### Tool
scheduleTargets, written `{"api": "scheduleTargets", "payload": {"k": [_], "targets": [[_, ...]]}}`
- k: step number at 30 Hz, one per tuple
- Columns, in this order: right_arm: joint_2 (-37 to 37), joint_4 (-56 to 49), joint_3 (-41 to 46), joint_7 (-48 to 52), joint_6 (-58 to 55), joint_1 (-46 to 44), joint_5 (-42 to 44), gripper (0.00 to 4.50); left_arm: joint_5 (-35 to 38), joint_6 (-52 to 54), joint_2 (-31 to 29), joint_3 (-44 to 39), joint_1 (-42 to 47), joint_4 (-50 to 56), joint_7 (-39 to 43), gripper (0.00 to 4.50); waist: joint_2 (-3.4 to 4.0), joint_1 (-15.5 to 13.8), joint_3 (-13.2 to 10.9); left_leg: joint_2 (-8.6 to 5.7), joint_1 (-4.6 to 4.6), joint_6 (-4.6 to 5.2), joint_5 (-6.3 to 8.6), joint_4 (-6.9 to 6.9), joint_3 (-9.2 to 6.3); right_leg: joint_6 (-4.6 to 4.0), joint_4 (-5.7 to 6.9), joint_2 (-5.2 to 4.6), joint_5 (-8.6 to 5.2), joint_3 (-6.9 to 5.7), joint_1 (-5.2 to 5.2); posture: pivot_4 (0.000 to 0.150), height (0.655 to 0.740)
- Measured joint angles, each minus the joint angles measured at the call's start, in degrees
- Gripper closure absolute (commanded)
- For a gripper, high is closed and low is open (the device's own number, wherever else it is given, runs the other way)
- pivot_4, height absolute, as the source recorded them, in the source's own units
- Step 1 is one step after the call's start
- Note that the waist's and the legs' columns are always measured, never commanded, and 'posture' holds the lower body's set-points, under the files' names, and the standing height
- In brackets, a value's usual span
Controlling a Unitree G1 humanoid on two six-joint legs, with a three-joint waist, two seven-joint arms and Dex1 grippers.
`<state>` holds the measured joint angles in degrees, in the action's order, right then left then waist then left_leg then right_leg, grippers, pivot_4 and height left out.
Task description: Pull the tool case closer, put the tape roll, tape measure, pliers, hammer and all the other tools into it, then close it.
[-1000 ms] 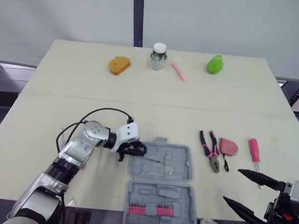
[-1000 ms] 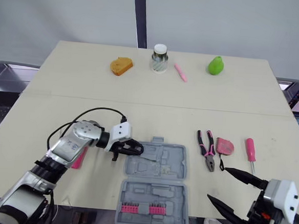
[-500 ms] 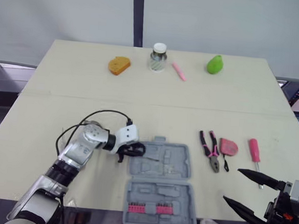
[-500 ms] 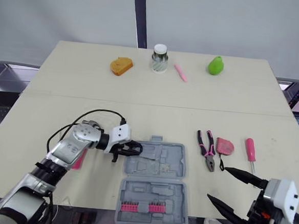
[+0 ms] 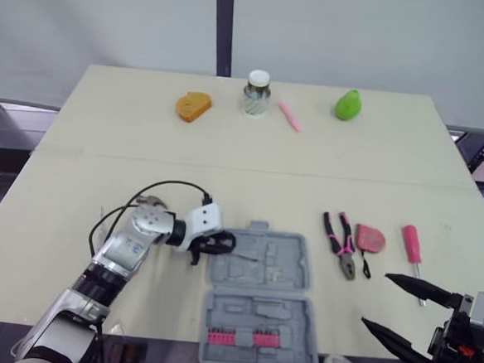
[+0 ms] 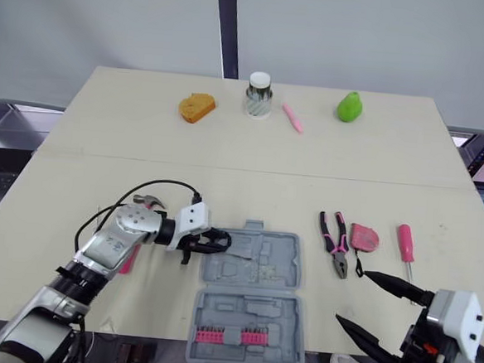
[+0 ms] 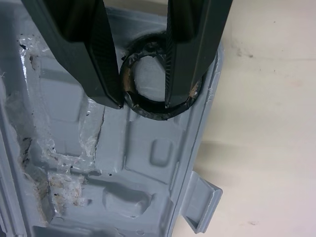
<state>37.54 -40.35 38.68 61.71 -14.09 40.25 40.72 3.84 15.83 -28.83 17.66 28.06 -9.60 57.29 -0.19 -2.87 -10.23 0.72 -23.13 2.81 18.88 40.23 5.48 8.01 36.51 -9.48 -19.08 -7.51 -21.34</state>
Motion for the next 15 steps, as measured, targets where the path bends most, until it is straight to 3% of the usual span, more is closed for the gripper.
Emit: {"api": "scheduleTargets", "payload": {"k": [11,15], "targets": [[0.39,0.20,0.05,0.00,-0.06,-0.92,0.03,0.00,12.26,9.02,-1.14,-12.29,-1.71,14.12,0.04,3.05,0.00,0.22,0.00,0.02,0.02,0.00,0.00,-0.03,-0.02,0.00,-0.02,0.00,0.00,0.01,0.01,0.150,0.6950],[0.93,0.78,-0.01,0.00,-0.60,-1.62,0.05,0.00,15.29,12.15,-4.61,-17.17,-4.35,16.35,-0.16,3.05,0.02,0.53,0.01,0.03,0.08,-0.02,-0.01,-0.09,-0.01,0.00,-0.03,0.01,0.00,0.00,0.03,0.150,0.6950]]}}
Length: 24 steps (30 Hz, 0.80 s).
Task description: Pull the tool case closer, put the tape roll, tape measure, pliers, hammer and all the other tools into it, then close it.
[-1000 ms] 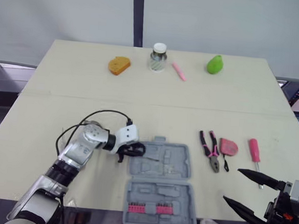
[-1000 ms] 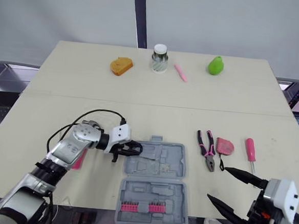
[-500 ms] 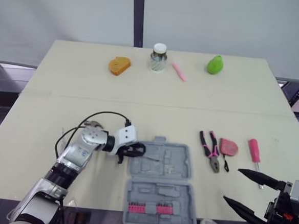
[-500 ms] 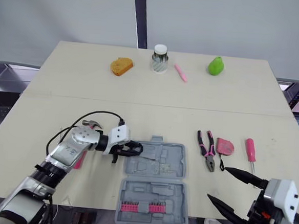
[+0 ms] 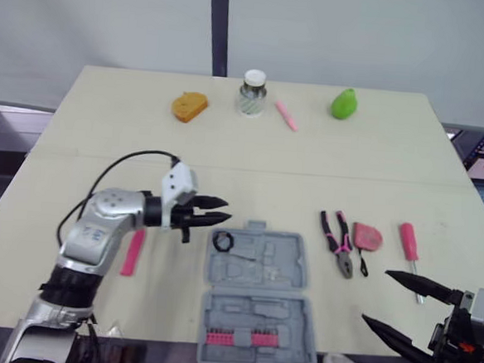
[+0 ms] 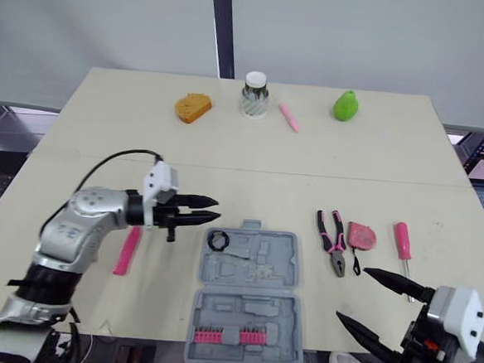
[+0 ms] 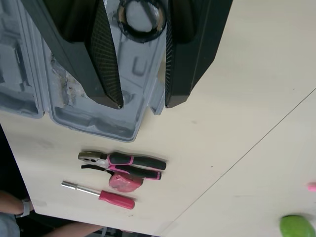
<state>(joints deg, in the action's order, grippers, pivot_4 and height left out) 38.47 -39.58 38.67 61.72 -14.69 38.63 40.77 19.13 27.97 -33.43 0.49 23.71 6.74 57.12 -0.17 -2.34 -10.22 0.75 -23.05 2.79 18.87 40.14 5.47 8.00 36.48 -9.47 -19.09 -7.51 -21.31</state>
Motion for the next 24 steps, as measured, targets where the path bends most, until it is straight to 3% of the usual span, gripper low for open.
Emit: {"api": "scheduleTargets", "payload": {"k": [10,17,23,24], "targets": [[5.36,4.51,-9.17,0.57,-4.96,-4.69,-1.60,0.00,3.23,-10.07,-7.55,-13.17,-27.36,2.97,4.94,3.05,-0.02,0.82,0.02,0.02,0.03,-0.02,0.05,-0.07,-0.03,-0.04,-0.12,-0.09,-0.02,-0.04,0.06,0.150,0.6950],[6.27,6.44,-11.33,0.11,-8.83,-3.90,-3.14,0.00,3.22,-16.70,-4.72,-19.18,-47.54,7.45,3.83,3.05,-0.02,0.79,0.02,0.06,0.11,-0.06,0.19,-0.08,-0.13,-0.05,-0.64,-0.20,-0.02,-0.01,0.29,0.150,0.6950],[6.14,7.15,-11.37,-0.03,-10.48,-3.31,-3.68,0.00,3.78,-18.56,-1.71,-21.22,-54.20,11.40,1.19,3.05,0.01,0.80,0.06,0.10,0.14,-0.09,0.34,-0.09,-0.17,-0.07,-0.80,-0.32,-0.04,0.13,0.38,0.150,0.6950],[6.03,7.75,-11.41,-0.03,-10.58,-3.14,-3.88,0.00,3.93,-18.85,-1.17,-21.79,-55.28,11.45,0.91,2.81,0.01,0.87,0.06,0.12,0.14,-0.10,0.35,-0.09,-0.16,-0.08,-0.80,-0.29,-0.04,0.11,0.38,0.150,0.6950]]}}
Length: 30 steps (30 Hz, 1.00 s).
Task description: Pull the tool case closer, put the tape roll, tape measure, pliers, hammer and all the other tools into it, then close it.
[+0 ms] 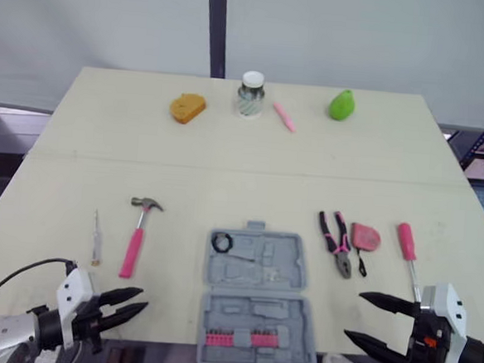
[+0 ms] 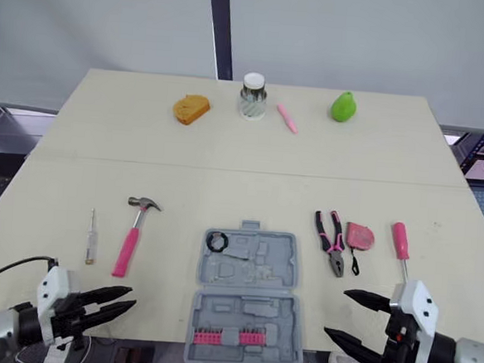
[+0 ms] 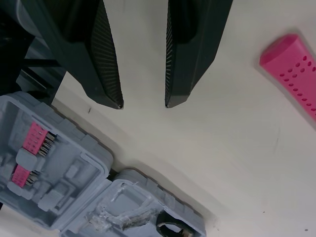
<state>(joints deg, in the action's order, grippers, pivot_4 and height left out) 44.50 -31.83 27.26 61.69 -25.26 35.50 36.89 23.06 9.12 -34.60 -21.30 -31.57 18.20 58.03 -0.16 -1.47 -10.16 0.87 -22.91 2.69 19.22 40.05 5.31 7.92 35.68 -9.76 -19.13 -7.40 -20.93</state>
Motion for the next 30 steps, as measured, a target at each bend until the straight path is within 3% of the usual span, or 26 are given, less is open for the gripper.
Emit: {"api": "scheduleTargets", "payload": {"k": [2,6,7,25,30], "targets": [[-0.01,0.55,-0.01,0.00,-0.02,0.31,-0.51,0.00,0.14,-0.45,0.09,-0.29,-1.70,0.00,-0.05,2.32,0.00,0.02,0.00,0.01,0.01,0.00,0.01,0.00,0.03,0.00,-0.01,0.06,0.00,-0.04,0.00,0.150,0.6950],[-0.08,1.29,-0.04,0.03,-0.45,0.80,-0.91,0.00,0.23,-2.03,1.18,-0.63,-4.51,-0.05,-0.39,0.33,0.01,-0.06,0.01,0.01,0.03,0.02,0.02,0.00,0.04,-0.01,-0.03,0.06,0.00,-0.04,0.02,0.150,0.6950],[-0.08,1.68,-0.04,0.07,-0.46,0.79,-0.97,0.00,0.24,-2.39,1.33,-0.64,-4.89,-0.16,-0.43,0.04,0.00,-0.09,0.02,0.01,0.04,0.04,0.04,0.00,0.04,-0.01,-0.04,0.04,-0.01,-0.03,0.04,0.150,0.6950],[-0.11,4.34,-0.04,1.30,1.53,0.77,-2.22,0.00,-0.10,-7.80,1.90,-0.64,-4.90,-3.09,-1.47,0.04,0.03,-0.01,0.02,0.23,0.51,-0.08,0.47,0.00,0.15,-0.13,-0.19,-0.11,-0.07,0.06,0.44,0.150,0.6950],[-0.11,4.23,0.01,1.20,0.71,0.48,-1.41,0.00,2.12,-5.09,-0.45,0.16,-4.13,1.33,-0.25,0.04,0.03,-0.03,0.02,0.24,0.51,-0.16,0.51,0.00,0.15,-0.13,-0.20,-0.12,-0.07,0.13,0.44,0.150,0.6950]]}}
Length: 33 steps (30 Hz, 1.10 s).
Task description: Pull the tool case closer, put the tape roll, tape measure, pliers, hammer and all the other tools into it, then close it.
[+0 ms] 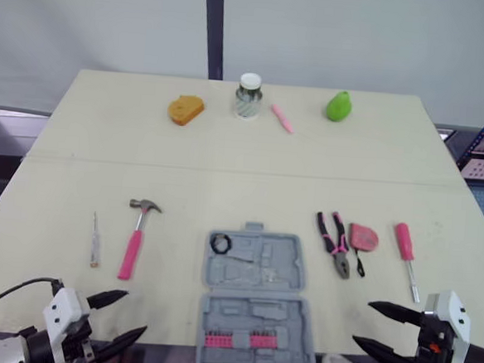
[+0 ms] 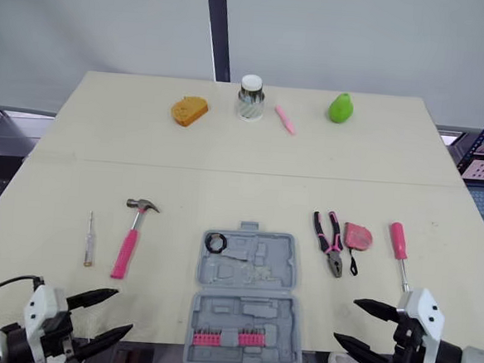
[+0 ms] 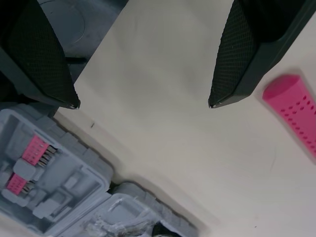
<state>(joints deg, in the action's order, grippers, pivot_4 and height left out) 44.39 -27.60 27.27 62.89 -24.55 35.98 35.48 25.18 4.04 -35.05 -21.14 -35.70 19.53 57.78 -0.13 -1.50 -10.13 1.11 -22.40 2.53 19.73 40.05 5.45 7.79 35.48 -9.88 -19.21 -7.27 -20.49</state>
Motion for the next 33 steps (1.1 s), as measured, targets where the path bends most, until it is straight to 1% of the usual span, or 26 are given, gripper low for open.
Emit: {"api": "scheduleTargets", "payload": {"k": [3,8,12,15,18,21,25,29,33], "targets": [[-0.28,-0.45,0.51,-1.25,-0.64,-1.32,0.51,0.00,1.97,1.12,-2.16,0.80,4.08,3.24,1.23,0.04,0.06,-0.05,0.01,0.00,0.00,-0.02,-0.02,0.00,0.00,0.00,0.01,0.00,0.00,0.00,0.01,0.150,0.6950],[-2.58,-1.48,2.04,-7.43,-2.21,-4.02,0.42,0.00,3.99,3.16,-3.63,4.96,15.75,4.66,1.97,0.04,0.13,-0.01,0.03,-0.04,0.01,0.08,-0.12,0.00,0.04,0.00,0.12,0.30,0.00,-0.11,-0.01,0.150,0.6950],[-4.50,-1.64,2.37,-17.79,-8.39,-6.97,-0.81,0.00,4.16,4.76,-4.08,9.57,22.86,4.14,3.22,0.04,0.16,0.15,0.04,-0.06,0.04,0.08,-0.12,-0.05,0.09,0.00,0.16,0.38,0.00,-0.29,-0.06,0.150,0.6950],[-5.80,-1.80,2.38,-24.77,-13.22,-9.67,-1.47,0.00,3.92,4.63,-4.07,11.57,26.18,2.40,3.94,0.04,0.27,0.18,0.07,-0.07,0.05,0.08,-0.13,-0.06,0.16,0.00,0.17,0.40,0.00,-0.31,-0.09,0.150,0.6950],[-7.09,-2.05,2.40,-29.66,-17.83,-12.49,-0.79,0.00,3.36,4.22,-3.80,13.20,28.03,-0.32,4.33,0.04,0.30,0.15,0.07,-0.07,0.05,0.08,-0.13,-0.06,0.19,0.00,0.20,0.41,0.00,-0.31,-0.12,0.150,0.6950],[-6.86,-3.17,1.72,-34.12,-23.14,-15.19,-0.93,0.00,2.69,3.40,-3.58,13.99,29.39,-2.10,4.39,0.04,0.32,0.16,0.07,-0.07,0.03,0.10,-0.14,-0.06,0.19,0.00,0.20,0.37,0.00,-0.30,-0.14,0.150,0.6950],[-6.98,-2.91,-0.70,-38.77,-28.54,-19.30,-2.19,0.00,1.53,2.60,-2.87,15.57,30.18,-2.54,4.24,0.04,0.33,0.16,0.06,-0.08,0.02,0.10,-0.14,-0.07,0.19,0.01,0.19,0.37,0.00,-0.30,-0.15,0.150,0.6950],[-7.77,-0.13,-3.35,-41.60,-30.49,-23.65,-3.62,0.00,1.13,1.95,-2.47,16.03,30.35,-2.59,3.90,0.04,0.34,0.20,0.05,-0.07,0.01,0.10,-0.15,-0.08,0.19,0.01,0.19,0.38,0.00,-0.30,-0.16,0.150,0.6950],[-9.31,5.32,-7.16,-44.29,-30.58,-29.45,-6.68,0.00,0.46,1.26,-2.31,16.12,29.82,-2.55,3.25,0.04,0.39,0.30,0.03,-0.09,0.01,0.11,-0.16,-0.08,0.24,0.01,0.22,0.38,0.01,-0.31,-0.18,0.150,0.6950]]}}
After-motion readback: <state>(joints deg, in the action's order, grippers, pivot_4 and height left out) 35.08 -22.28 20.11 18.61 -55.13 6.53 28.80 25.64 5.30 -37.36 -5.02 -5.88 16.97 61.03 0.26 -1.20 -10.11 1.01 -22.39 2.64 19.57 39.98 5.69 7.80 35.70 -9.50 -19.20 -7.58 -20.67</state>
